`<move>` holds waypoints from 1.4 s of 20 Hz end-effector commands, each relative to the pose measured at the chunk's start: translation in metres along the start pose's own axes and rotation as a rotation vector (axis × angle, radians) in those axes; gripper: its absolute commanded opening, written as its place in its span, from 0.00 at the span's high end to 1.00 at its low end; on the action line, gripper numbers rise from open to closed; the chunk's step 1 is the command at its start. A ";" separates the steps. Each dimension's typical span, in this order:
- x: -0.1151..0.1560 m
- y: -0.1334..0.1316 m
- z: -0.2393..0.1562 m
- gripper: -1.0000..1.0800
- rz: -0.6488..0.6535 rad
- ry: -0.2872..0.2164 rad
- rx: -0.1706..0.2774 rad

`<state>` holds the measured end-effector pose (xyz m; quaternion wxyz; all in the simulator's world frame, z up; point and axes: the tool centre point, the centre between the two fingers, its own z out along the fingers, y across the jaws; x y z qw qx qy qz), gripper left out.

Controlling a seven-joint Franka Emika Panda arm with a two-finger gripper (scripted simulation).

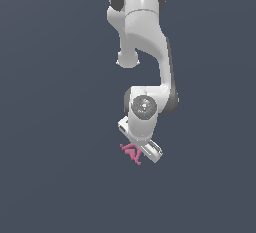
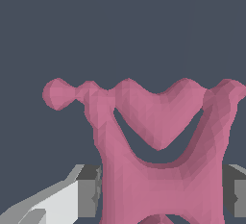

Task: Pick up the object and move it to a goal position.

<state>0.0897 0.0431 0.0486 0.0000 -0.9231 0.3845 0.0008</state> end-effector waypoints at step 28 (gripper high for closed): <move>0.097 0.216 -0.141 1.00 0.001 0.001 0.001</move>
